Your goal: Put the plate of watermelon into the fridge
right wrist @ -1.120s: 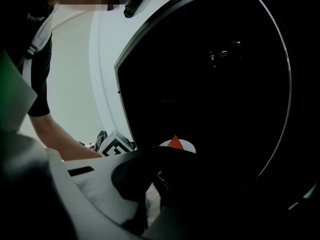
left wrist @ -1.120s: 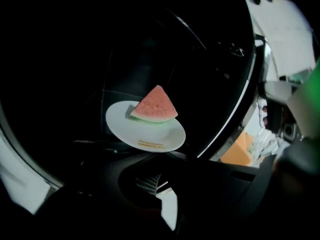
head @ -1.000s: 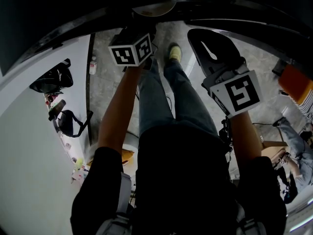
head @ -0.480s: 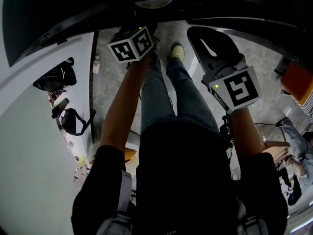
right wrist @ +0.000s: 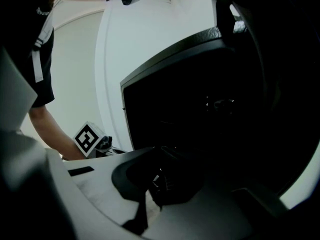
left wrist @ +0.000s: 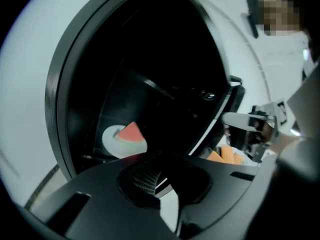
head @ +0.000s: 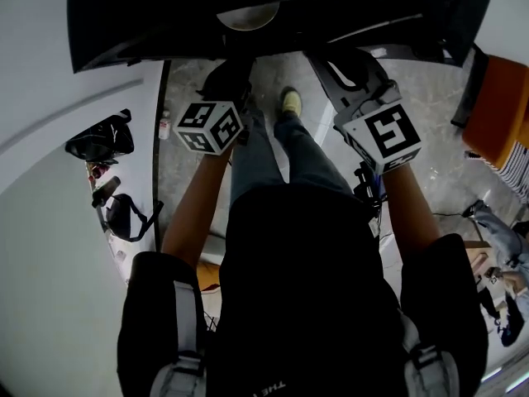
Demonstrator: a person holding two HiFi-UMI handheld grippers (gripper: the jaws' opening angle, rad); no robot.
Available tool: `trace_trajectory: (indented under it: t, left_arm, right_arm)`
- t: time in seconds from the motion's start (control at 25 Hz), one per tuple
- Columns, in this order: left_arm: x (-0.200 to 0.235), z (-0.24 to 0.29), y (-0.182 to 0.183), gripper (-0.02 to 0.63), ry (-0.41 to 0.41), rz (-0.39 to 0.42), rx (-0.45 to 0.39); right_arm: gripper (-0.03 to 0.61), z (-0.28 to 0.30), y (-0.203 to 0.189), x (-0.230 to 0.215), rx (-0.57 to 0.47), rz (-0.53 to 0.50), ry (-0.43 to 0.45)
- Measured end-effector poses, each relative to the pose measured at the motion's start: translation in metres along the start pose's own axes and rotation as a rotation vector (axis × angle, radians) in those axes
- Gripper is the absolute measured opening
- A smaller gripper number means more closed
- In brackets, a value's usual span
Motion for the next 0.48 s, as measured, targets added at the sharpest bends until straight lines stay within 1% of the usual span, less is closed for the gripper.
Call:
trace_trajectory:
  t: [0.12,0.24,0.48]
  left_arm:
    - [-0.027,-0.02,0.016,0.021,-0.031,0.087,-0.022]
    - [-0.046,-0.042,0.028,0.021,-0.05,0.108,-0.045]
    - [-0.075,-0.073,0.055,0.021,-0.042,0.161,-0.104]
  right_arm:
    - [0.009,-0.025,0.011,-0.01,-0.012,-0.011,-0.029]
    - [0.009,-0.048,0.016,-0.018,-0.012,-0.019,-0.066]
    - [0.009,-0.091,0.031,-0.021,-0.03,-0.05,-0.118]
Point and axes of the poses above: the fingertips, and each gripper's own axes: z forward along the fingers, x to its left, y out of its top, the point moved 5 cm from there along -z, backward along the fingers, and after that the axes turned 3 degrees about x, right-handed, at the moved point
